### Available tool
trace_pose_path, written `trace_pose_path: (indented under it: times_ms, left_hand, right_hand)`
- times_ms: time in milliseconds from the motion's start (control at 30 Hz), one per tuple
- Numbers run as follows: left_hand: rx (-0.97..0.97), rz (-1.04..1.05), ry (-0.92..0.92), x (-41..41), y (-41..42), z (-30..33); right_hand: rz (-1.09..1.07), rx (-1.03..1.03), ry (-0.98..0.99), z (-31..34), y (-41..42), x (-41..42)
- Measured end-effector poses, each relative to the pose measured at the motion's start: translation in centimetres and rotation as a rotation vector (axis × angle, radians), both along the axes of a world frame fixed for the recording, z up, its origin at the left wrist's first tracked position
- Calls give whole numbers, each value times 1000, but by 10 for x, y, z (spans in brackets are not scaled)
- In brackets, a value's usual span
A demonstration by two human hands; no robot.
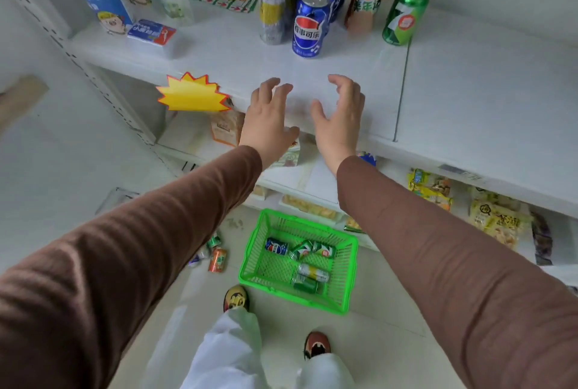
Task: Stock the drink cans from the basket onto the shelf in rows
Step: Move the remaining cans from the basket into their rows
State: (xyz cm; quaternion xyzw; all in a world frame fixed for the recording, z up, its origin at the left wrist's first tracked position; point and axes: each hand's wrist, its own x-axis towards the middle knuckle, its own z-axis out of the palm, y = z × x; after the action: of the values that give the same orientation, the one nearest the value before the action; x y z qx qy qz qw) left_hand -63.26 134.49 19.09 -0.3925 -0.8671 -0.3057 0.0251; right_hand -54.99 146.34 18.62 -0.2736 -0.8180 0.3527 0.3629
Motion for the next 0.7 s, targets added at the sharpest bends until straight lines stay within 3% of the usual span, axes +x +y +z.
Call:
trace_pose_path:
  times_ms: [233,367,700]
  left_hand:
    - [73,120,-44,102,-40,-49]
    - [19,173,-118,141,-67,-91]
    - [-222,229,-392,180,-139,-259]
  right_hand:
    - [176,-11,-72,-54,-20,98]
    - [212,-78,-171,-103,-33,132]
    - [153,-229,-478,-294,-75,167]
